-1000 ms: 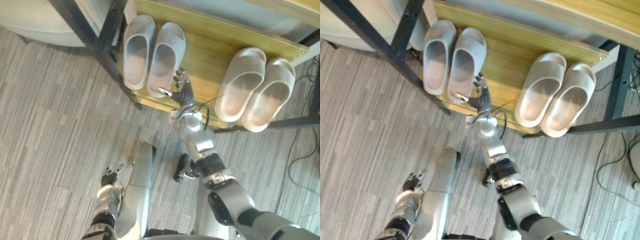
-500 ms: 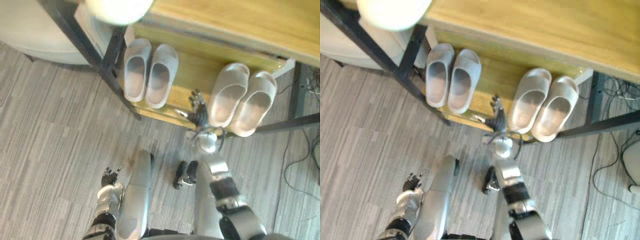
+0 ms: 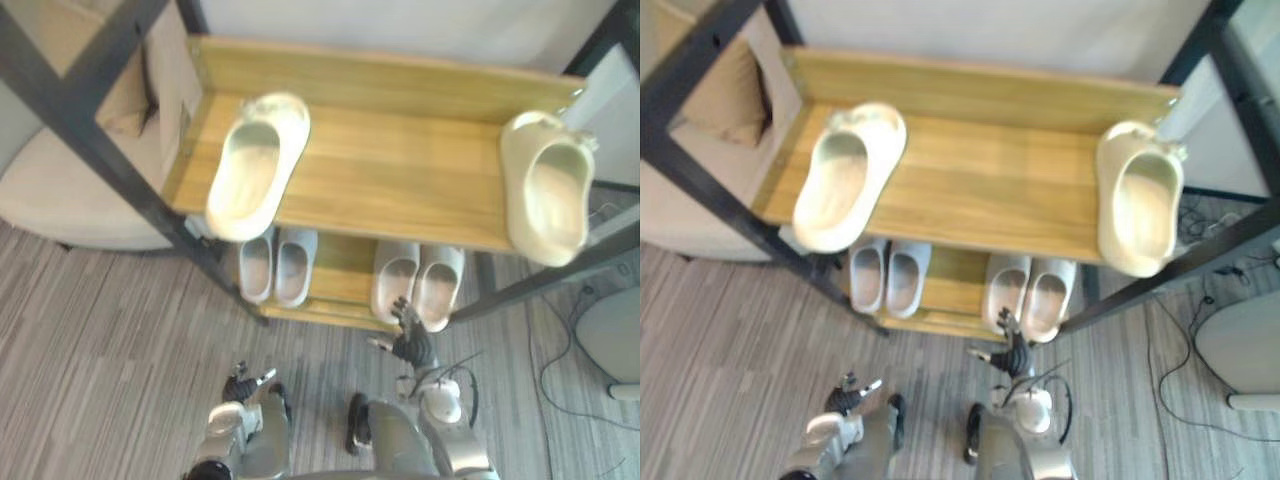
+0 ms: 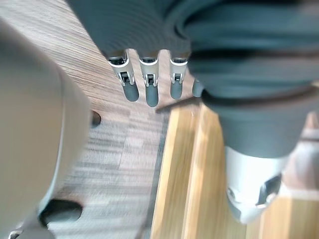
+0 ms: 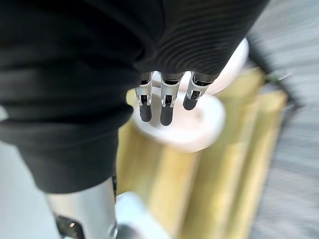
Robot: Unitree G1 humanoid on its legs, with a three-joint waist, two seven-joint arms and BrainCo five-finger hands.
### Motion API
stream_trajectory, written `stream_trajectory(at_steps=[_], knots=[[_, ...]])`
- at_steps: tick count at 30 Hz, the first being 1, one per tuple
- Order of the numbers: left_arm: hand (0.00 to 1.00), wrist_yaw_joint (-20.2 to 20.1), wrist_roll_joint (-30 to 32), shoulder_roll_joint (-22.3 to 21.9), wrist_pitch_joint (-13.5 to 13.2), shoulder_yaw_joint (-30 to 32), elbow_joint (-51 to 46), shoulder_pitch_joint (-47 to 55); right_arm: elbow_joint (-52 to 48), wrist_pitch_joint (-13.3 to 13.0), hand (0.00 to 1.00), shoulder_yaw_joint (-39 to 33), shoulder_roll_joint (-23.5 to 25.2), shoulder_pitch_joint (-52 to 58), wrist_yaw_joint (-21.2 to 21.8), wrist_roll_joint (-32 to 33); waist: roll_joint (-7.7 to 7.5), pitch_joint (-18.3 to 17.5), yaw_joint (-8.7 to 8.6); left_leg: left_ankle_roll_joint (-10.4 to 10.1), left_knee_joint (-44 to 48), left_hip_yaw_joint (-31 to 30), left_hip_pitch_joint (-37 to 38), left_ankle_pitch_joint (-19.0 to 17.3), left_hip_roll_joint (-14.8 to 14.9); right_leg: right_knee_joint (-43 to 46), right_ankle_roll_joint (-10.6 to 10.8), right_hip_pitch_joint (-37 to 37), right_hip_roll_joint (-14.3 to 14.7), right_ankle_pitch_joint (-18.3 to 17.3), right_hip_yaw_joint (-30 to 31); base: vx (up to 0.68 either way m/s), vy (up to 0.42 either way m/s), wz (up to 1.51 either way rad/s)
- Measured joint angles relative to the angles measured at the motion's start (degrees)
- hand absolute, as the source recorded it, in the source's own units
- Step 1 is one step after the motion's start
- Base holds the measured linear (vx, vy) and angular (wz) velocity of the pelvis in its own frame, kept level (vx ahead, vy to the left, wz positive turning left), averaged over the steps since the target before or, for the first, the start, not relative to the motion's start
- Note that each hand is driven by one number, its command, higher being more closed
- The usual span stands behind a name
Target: Organize the slippers on the shoe rack
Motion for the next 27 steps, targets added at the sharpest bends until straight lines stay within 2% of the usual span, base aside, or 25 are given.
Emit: stream_trajectory(at_steps=[4,9,11,15,17,18,21,23,24,26,27], knots=[[0.0,-0.4,3.7,0.3,0.0,-2.9,0.6,1.2,12.9,0.6,0.0,-3.3,-1.9,-0.5,0.0,-2.0,1.02,-1.7,-1.08,0.6,-6.6,0.5,4.8,2.6,-0.7,-8.2,0.7,5.5,0.2,3.6,0.1,0.1,0.065,-0.03],[0.0,-0.7,5.8,0.9,0.0,-6.2,0.9,2.3,24.9,1.2,0.0,-6.9,-3.4,-3.6,-0.1,-2.0,2.52,-3.1,-1.45,1.3,-8.9,0.8,6.5,3.9,-1.4,-13.1,1.3,8.2,0.2,6.4,0.5,0.0,0.043,-0.03],[0.0,-0.8,6.5,0.9,0.0,-7.1,0.9,2.3,26.9,1.5,0.0,-7.7,-3.5,-4.3,-0.1,-2.0,2.74,-3.4,-1.45,1.5,-9.9,0.7,6.8,4.6,-1.5,-13.8,1.2,8.4,0.3,7.1,0.5,-0.05,0.013,0.04],[0.0,-1.0,7.5,2.5,0.0,-13.6,-0.8,1.7,29.1,2.0,0.0,-7.9,-3.6,-5.3,-0.7,-2.0,2.72,-3.5,-1.46,1.6,-13.3,0.0,9.1,6.9,-1.6,-15.4,1.0,9.5,0.5,8.2,0.3,-0.09,-0.006,0.03],[0.0,-2.1,7.3,3.1,-0.1,-19.5,-6.3,1.7,29.5,2.0,0.0,-7.9,-3.5,-5.3,-1.4,-2.0,2.71,-3.9,-1.58,1.7,-14.8,-0.7,9.4,7.8,-1.6,-16.8,1.0,10.1,0.5,8.8,-0.5,-0.1,-0.012,0.14],[0.0,-2.2,7.3,3.3,-0.1,-20.5,-7.9,1.8,29.8,2.0,0.0,-8.0,-3.5,-5.3,-1.4,-2.0,2.69,-4.0,-1.59,1.7,-15.0,-0.8,9.5,8.0,-1.6,-17.1,1.1,10.3,0.6,9.1,-0.6,-0.07,-0.003,0.14],[0.0,-4.1,5.3,4.6,-0.9,-27.1,-19.6,3.1,30.5,2.1,0.0,-8.9,-3.5,-5.0,-1.5,-2.0,2.81,-5.1,-1.55,1.5,-16.4,-1.3,10.0,8.8,-1.8,-18.3,1.5,10.9,0.6,9.4,-0.7,-0.04,0.006,0.07],[0.0,-6.6,1.4,5.4,-2.0,-32.2,-31.6,5.8,31.4,2.1,0.0,-8.9,-3.6,-4.7,-1.6,-2.0,3.05,-6.8,-1.59,1.6,-17.1,-1.6,10.4,8.9,-2.0,-18.9,1.5,11.3,0.6,9.4,-0.8,0.0,0.0,0.0],[0.0,-6.7,1.3,5.4,-2.0,-32.2,-31.8,5.9,31.4,2.1,0.0,-8.9,-3.6,-4.7,-1.6,-2.0,3.06,-6.8,-1.59,1.6,-17.1,-1.6,10.4,8.9,-2.0,-18.9,1.5,11.3,0.6,9.4,-0.8,0.0,0.0,0.0],[0.0,-9.3,-4.3,6.6,-2.5,-35.8,-41.9,6.8,32.1,2.1,0.0,-8.9,-3.8,-4.4,-1.7,-2.1,3.44,-7.3,-1.66,1.7,-17.5,-2.0,11.1,9.0,-2.1,-19.1,1.5,12.0,0.5,9.4,-0.9,0.03,-0.001,0.06],[0.0,-9.7,-5.3,6.8,-2.5,-36.4,-43.6,6.8,32.6,2.1,0.0,-8.9,-3.9,-4.5,-1.7,-2.1,3.52,-7.3,-1.66,1.7,-17.6,-2.1,11.3,9.0,-2.1,-19.1,1.5,12.3,0.6,9.4,-1.0,0.03,-0.004,0.07]])
